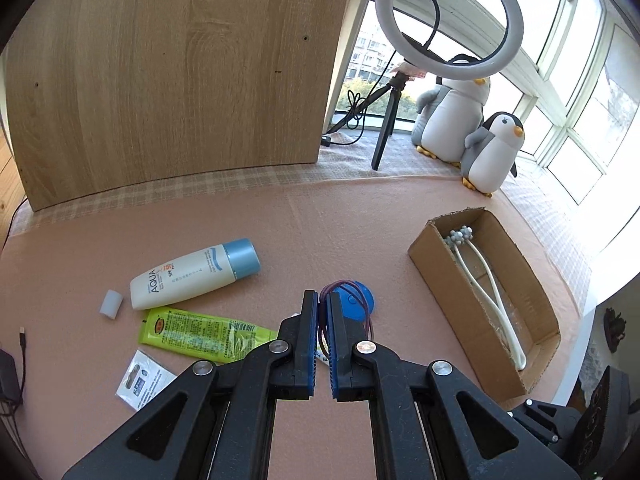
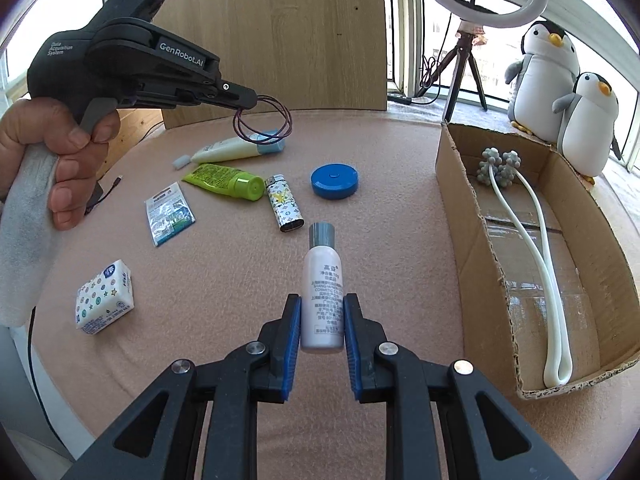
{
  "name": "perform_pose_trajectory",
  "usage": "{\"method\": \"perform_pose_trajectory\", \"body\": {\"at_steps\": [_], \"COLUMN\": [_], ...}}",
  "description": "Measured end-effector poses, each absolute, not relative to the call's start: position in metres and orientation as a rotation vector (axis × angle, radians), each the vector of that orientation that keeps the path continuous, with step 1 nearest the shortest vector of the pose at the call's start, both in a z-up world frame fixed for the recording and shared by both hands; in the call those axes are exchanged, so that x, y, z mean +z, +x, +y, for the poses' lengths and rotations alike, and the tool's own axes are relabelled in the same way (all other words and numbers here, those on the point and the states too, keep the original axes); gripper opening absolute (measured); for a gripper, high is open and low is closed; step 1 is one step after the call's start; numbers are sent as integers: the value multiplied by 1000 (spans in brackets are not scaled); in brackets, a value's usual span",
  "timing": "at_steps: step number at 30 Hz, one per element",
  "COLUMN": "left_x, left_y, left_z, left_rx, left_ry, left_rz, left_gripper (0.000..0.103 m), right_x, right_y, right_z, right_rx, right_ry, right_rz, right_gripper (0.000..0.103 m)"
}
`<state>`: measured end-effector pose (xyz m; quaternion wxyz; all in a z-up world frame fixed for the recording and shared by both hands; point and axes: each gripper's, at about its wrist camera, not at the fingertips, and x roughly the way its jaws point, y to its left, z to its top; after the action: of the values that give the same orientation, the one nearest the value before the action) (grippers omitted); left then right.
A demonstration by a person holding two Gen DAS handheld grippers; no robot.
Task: Organize objects
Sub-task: 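Lower the bottle and tape measure cord into the box and open both tools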
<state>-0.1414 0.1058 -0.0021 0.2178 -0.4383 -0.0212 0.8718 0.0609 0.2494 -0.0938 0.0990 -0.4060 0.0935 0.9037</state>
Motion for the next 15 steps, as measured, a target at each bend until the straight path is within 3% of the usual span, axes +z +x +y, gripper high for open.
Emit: {"method": "perform_pose_trajectory", "body": {"at_steps": [15], "left_x": [51], "left_y": [-45], "left_z": [84], "left_rx": [2596], "left_ry": [-1137], "left_rz": [47], "left_gripper": [4], "right_x": [-30], "right_y": [63], "right_z": [240], "right_rx": [2722], "right_ry": [-1024], "right_rz": [179], "right_gripper": [18]}}
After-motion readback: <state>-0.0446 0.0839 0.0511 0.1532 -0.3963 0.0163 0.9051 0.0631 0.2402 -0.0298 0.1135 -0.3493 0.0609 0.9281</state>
